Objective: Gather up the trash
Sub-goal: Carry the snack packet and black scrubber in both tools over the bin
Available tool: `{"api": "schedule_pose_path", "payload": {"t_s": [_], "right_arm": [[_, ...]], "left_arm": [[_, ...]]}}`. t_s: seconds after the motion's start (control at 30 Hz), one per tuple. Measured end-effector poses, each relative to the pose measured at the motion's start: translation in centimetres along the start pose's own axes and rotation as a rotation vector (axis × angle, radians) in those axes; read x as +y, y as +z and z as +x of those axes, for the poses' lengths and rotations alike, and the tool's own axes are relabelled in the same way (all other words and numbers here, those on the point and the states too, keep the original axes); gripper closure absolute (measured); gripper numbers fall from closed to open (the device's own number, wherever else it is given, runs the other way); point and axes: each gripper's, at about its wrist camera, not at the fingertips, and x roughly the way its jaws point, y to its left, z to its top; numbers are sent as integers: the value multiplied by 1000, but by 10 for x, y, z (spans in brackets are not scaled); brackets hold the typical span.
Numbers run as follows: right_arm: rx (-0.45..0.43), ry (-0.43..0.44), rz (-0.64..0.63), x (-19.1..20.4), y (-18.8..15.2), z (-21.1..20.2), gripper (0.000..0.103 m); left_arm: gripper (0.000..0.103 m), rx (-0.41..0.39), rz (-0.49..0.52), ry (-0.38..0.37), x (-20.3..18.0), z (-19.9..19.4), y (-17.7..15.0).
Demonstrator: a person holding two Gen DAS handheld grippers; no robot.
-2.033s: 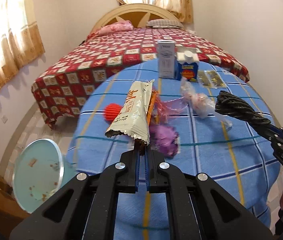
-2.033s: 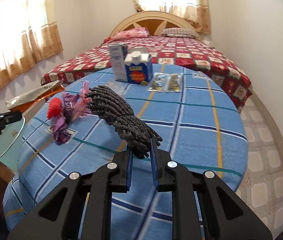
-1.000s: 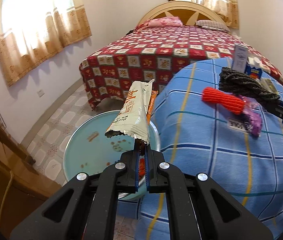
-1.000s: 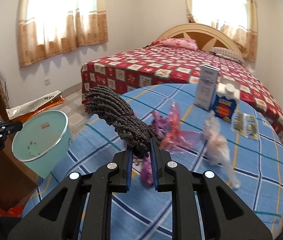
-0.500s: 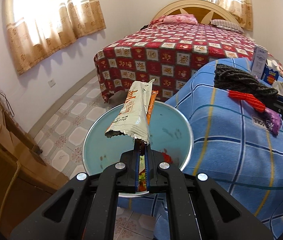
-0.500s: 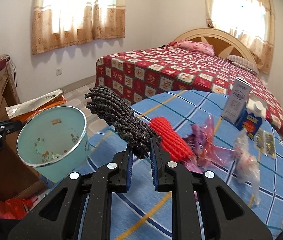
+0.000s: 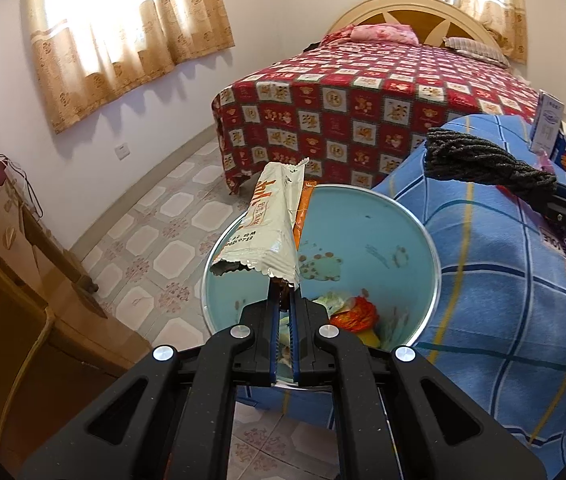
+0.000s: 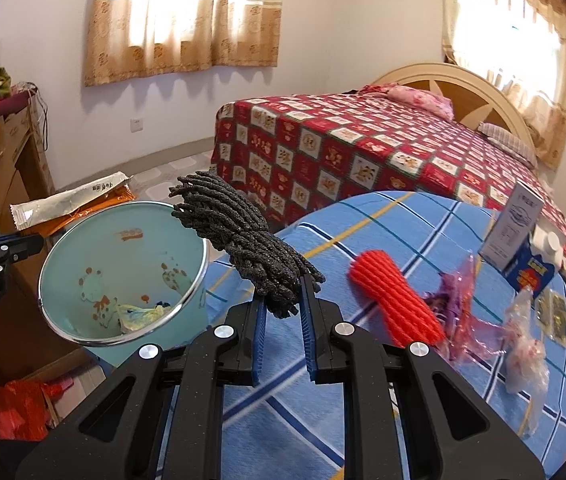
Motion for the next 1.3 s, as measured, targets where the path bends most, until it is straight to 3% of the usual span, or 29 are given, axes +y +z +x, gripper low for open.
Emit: {"api": "schedule_pose_path", "payload": {"t_s": [1.3], "right_arm": [[22,57,-119,56,15,20,86]], "left_arm": [[99,39,-63,19,24,15,-4]]}}
